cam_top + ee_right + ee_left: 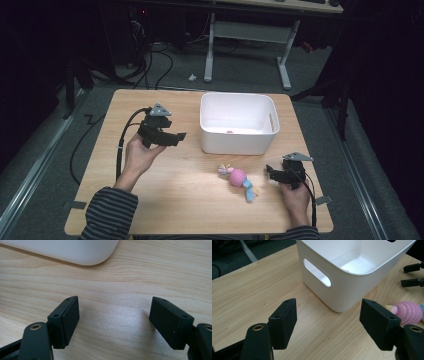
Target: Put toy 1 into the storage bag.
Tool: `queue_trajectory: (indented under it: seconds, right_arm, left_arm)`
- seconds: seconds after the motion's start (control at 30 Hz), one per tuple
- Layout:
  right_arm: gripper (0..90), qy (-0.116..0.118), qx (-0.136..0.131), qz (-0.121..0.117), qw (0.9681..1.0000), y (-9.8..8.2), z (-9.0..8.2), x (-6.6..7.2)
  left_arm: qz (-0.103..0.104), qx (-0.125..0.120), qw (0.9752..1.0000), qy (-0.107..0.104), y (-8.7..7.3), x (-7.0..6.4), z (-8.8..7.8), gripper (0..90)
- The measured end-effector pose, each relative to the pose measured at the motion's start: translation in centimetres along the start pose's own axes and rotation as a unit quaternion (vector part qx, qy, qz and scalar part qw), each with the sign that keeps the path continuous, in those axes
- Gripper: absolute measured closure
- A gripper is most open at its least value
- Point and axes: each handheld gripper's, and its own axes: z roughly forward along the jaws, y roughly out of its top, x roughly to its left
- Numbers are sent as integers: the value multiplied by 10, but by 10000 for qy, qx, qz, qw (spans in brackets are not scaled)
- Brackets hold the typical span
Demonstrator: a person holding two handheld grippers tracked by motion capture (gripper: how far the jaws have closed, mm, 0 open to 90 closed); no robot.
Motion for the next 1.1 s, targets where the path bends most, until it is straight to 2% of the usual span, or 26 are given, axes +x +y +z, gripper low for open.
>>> queue_trajectory:
  seconds: [0.27, 0.43, 0.8, 1.1]
  right_arm:
    - [242, -4, 4, 6, 10000, 0, 0, 0]
    - [241, -9, 6, 7, 10000, 0, 0, 0]
    - [242, -14, 3, 7, 10000, 0, 0, 0]
    - [242, -13, 6, 12, 10000, 0, 0, 0]
  left_arm:
    - [-211, -106, 9997, 38, -21, 5, -8, 307]
    - [-312, -187, 9992, 154, -37, 6, -10, 324]
    - [-565, -202, 9981, 167, -64, 10, -10, 325]
    - [-849, -222, 9960, 148, -85, 11, -8, 324]
